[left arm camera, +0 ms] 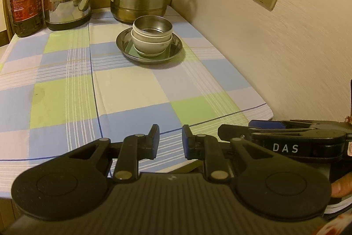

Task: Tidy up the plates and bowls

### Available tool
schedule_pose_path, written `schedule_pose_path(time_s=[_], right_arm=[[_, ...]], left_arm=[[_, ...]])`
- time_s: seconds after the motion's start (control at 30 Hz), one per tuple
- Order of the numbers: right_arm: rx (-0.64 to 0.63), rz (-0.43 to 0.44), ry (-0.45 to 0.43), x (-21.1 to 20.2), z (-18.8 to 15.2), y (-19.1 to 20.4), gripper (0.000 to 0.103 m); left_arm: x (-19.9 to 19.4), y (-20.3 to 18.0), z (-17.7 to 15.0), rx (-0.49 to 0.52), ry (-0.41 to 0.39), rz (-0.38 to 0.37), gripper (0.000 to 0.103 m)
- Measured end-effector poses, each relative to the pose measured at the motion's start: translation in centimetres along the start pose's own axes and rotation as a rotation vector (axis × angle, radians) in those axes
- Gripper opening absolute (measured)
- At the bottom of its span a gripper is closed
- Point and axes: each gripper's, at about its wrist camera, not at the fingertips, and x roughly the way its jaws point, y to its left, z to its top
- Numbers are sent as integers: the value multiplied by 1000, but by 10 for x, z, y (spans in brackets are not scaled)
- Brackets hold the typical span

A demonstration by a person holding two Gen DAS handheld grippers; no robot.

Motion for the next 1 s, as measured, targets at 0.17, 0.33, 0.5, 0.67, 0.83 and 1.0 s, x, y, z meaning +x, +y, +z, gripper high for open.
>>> schedule_pose_path(time_s=[0.17, 0.33, 0.5, 0.67, 0.83, 1.0], right_arm=[[-6, 2, 0, 2, 1, 2, 68], [-9, 3, 2, 3, 0, 5, 68], [-9, 4, 3, 4, 0, 6, 68], [-8, 4, 3, 4, 0, 6, 68], [-9, 4, 2, 4, 0, 7, 68], [-9, 4, 3, 4, 0, 7, 68]], left_arm=[[-2, 5, -1, -6, -2, 2, 19], [-3, 5, -1, -8, -1, 1, 19], [-4, 9, 1, -16, -1, 2, 19], [-4, 9, 1, -16, -1, 3, 19], [-4, 9, 1, -17, -1, 3, 19], [-4, 8, 1, -16, -2, 3, 19]])
